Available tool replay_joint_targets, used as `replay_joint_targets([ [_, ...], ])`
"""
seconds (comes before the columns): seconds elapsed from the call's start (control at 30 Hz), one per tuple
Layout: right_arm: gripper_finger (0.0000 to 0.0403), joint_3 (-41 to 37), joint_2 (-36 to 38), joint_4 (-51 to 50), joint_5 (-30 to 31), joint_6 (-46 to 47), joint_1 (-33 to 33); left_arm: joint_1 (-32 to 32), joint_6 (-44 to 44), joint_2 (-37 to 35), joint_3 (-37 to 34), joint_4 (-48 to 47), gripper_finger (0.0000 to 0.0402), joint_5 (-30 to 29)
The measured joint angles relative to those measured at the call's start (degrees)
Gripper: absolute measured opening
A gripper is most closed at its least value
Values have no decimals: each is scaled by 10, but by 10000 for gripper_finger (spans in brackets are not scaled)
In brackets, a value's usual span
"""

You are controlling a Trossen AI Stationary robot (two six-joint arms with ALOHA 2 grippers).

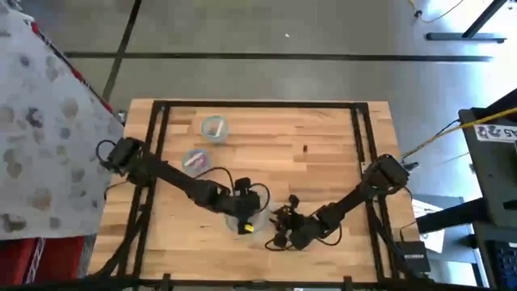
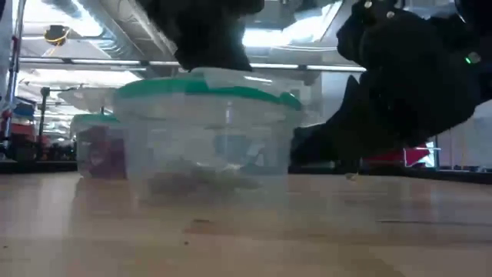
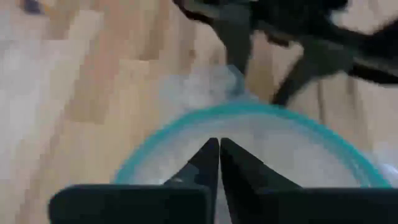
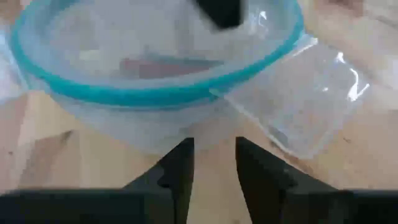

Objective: Sort candy
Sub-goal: Close the large transparent bin

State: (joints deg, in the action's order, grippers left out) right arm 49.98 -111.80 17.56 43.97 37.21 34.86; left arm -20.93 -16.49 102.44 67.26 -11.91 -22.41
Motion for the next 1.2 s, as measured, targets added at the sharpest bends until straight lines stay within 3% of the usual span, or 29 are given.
replay_joint_targets([
  [0.27,105,0,132,-178,-19,30,37,-33,-39,-45,2,-44,0,-1],
  [0.43,105,0,185,-111,-121,-49,54,-34,-44,-9,-7,-53,0,0],
  [0.6,102,2,150,23,-195,-89,39,-17,-73,25,-19,-33,0,-7],
  [0.77,74,13,82,28,-187,-88,10,-2,-94,31,-30,-9,0,-1],
  [0.9,42,37,40,32,-220,-87,-9,2,-105,32,-31,-11,0,2],
  [1.07,4,60,20,-5,-167,-84,-14,3,-122,32,-38,-5,0,14],
  [1.2,6,61,21,-37,-115,-70,-19,4,-132,31,-54,9,0,19],
])
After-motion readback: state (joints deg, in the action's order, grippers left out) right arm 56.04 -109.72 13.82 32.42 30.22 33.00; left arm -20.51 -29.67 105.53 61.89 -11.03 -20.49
